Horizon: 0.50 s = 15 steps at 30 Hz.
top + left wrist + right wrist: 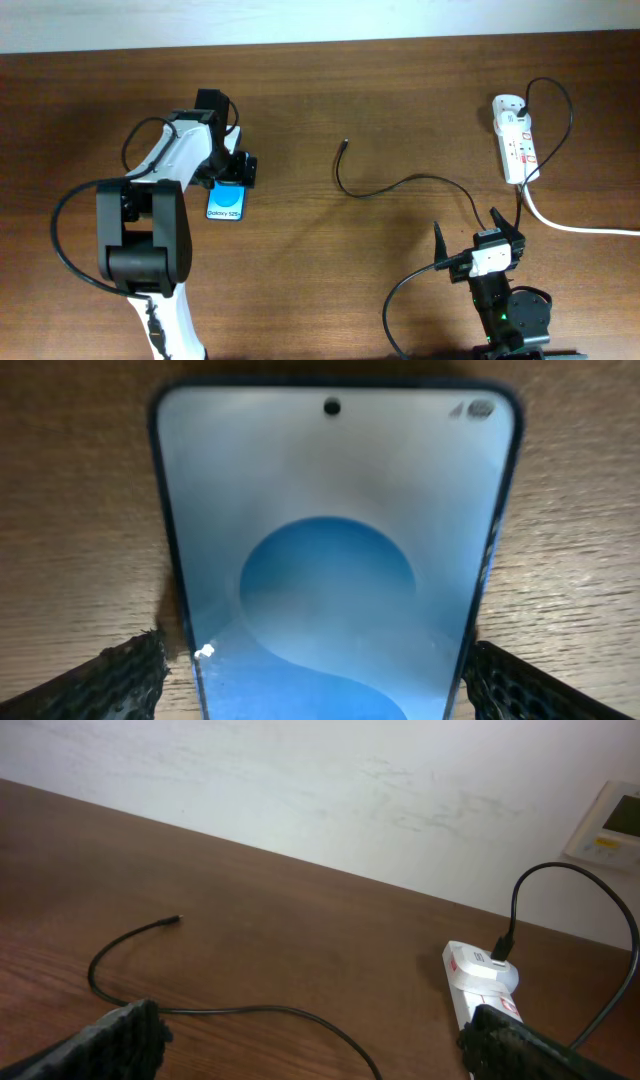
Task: Plug charger to phone and switch on socket
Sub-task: 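Move the left gripper over the blue phone and grasp its top edge, then lift the phone with the left gripper and tilt it upright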
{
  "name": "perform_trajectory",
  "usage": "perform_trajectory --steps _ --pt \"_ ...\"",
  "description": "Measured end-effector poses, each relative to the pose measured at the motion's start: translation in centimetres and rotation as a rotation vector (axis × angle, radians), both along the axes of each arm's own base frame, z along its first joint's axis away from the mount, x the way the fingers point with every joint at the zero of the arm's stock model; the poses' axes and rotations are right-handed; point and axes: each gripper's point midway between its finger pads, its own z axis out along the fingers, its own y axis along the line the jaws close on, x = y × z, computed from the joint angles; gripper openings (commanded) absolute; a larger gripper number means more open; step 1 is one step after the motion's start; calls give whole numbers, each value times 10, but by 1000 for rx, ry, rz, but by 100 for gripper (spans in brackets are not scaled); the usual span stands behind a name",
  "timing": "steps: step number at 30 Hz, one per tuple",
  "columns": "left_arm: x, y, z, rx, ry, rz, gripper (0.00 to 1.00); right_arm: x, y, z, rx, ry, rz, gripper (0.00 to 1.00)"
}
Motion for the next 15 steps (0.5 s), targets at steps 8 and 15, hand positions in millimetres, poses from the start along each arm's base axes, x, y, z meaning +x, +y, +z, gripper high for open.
perform_trajectory --steps 8,15 --pt "-1 -1 -2 -11 -8 4 99 0 0 0 0 0 0 98" --pt "-1 -2 -3 -11 -8 4 93 0 0 0 0 0 0 98"
